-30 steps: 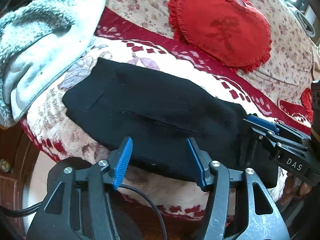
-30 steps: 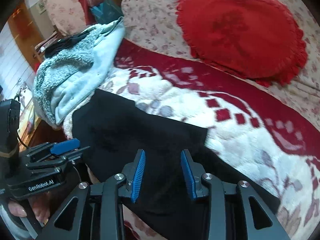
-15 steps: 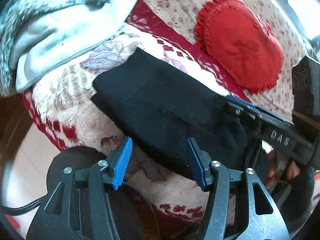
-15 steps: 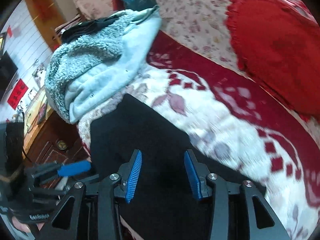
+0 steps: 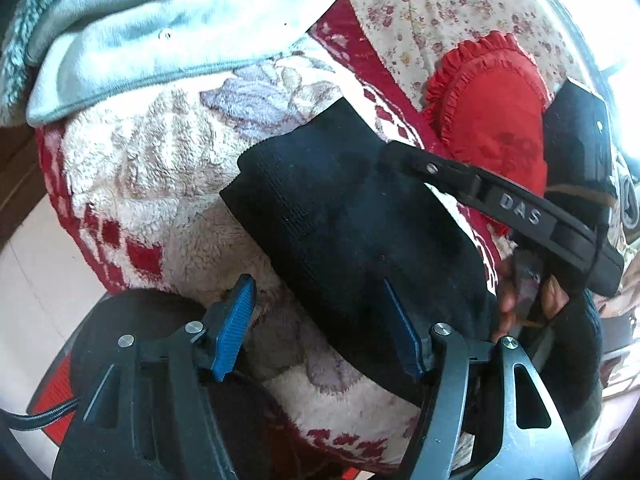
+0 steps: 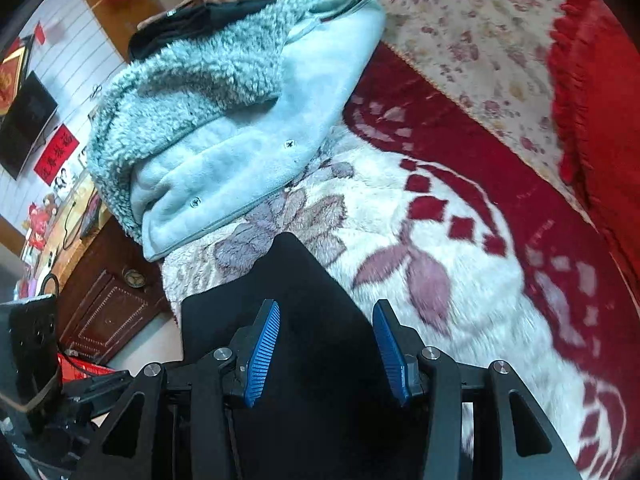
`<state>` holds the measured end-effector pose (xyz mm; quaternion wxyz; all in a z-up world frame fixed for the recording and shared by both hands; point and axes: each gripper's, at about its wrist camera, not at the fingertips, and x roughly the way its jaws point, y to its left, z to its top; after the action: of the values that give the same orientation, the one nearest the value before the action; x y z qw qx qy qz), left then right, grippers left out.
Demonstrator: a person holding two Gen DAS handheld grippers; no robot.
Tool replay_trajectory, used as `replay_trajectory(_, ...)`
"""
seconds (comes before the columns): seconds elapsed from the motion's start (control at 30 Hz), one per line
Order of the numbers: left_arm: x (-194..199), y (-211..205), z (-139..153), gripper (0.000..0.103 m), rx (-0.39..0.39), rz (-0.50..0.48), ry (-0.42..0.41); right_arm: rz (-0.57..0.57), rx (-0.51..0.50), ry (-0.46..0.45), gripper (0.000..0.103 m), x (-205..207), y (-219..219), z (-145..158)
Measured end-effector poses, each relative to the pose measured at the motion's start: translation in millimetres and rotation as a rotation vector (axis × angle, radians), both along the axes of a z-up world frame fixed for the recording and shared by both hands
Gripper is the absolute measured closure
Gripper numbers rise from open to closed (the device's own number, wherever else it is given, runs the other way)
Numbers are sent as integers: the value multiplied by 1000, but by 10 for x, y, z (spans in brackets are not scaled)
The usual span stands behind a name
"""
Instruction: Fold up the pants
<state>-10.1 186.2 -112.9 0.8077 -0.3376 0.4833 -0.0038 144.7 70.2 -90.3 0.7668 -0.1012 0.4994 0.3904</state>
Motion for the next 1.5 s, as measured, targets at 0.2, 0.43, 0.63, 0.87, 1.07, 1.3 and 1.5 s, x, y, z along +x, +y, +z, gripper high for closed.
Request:
replay_trajectory(0.2,105,-24,-94,30,-9,-6,1,44,25,50,55,143,182,-191)
replay_trajectory(0.43,144,-49,-75,32,-6,4,-48,38,95,62,61,124,194,-250)
replay_trajectory(0.63,65,-179,275,73,97,-60,-128,9,216,24,83,-10,-51,130)
replay_trajectory(0.87,-277,-743,1014,73,192,-231,-346,-59,439,-113,84,-403,-894,1015)
replay_trajectory(1.07,-414,-1612,1082,73,234,-488,-394,-222,497,-166,86,-864,-1982,1125)
replay_trajectory(1.3,-358,-2557,487,75,299,-767,-272,-600,423,-91,85,-1309,-3163,527)
replay_trajectory(1.5,-456,-2592,520,75,356,-840,-263,-758,541,8,54,-1577,-3627,265)
